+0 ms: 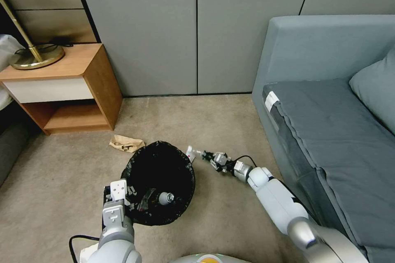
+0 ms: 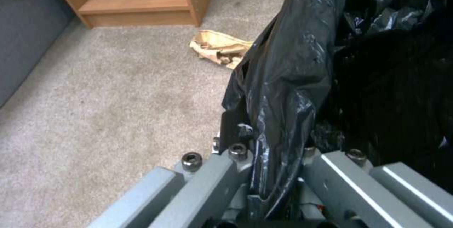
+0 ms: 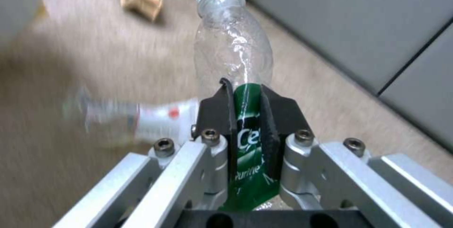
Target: Pick up the trash bin, then pick up the garbage from the floor and place it into the trash bin.
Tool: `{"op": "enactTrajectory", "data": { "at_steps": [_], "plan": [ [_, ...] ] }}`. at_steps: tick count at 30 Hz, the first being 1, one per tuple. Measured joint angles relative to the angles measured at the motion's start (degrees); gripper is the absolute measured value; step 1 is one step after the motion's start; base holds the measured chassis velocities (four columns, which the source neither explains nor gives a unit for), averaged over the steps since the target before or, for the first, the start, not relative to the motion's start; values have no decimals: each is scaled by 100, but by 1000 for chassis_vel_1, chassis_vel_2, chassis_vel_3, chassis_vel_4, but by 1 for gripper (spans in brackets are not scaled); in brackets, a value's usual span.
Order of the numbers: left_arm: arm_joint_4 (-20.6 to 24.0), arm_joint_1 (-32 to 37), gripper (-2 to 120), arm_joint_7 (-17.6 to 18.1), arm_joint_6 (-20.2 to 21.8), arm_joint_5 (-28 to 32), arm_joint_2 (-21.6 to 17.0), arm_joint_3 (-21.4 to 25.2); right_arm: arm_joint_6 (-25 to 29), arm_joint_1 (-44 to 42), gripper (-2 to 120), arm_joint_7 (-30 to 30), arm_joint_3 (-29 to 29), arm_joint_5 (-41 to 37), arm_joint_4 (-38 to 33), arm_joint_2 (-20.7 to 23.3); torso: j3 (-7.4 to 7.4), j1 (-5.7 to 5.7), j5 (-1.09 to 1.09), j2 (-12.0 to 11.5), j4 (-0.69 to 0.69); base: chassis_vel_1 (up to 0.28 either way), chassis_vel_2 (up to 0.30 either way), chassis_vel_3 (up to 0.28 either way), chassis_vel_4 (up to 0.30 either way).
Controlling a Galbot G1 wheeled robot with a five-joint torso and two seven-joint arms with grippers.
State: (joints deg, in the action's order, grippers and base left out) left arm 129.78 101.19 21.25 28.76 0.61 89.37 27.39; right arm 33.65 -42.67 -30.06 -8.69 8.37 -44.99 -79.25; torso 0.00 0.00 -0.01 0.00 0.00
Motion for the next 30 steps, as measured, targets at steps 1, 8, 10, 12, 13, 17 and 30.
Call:
{"op": "enactTrajectory", "data": {
  "at_steps": [1,8,10,12,13,17,30],
  "plan": [
    [-16,-15,0,-1,0,2,-2,1,-70,-179,9,10,1,-188,-349,76,1,0,1,0,-1,0,0,0,0],
    [-101,-76,0,-8,1,6,-34,-33,-466,-978,9,190,-53,-1018,-2346,399,0,0,0,0,0,0,0,0,0],
    [-126,-84,0,-10,3,15,-52,-41,-594,-1157,9,281,-69,-1206,-3007,487,0,0,1,0,0,0,0,0,0],
    [-132,-87,0,-10,4,23,-64,-42,-672,-1243,9,334,-78,-1326,-3350,531,0,0,0,0,0,0,0,0,0],
    [-139,-87,0,-11,6,34,-75,-43,-771,-1336,8,396,-75,-1472,-3671,579,0,0,0,0,1,0,0,0,0],
    [-153,-104,0,-12,19,65,-95,-53,-1098,-1647,8,616,50,-2120,-4681,718,0,0,0,0,-1,0,0,0,0],
    [-190,-156,0,-28,64,106,-134,-102,-1339,-2726,8,878,900,-2694,-6186,1106,0,0,0,0,-1,0,0,0,0]
  ]
}}
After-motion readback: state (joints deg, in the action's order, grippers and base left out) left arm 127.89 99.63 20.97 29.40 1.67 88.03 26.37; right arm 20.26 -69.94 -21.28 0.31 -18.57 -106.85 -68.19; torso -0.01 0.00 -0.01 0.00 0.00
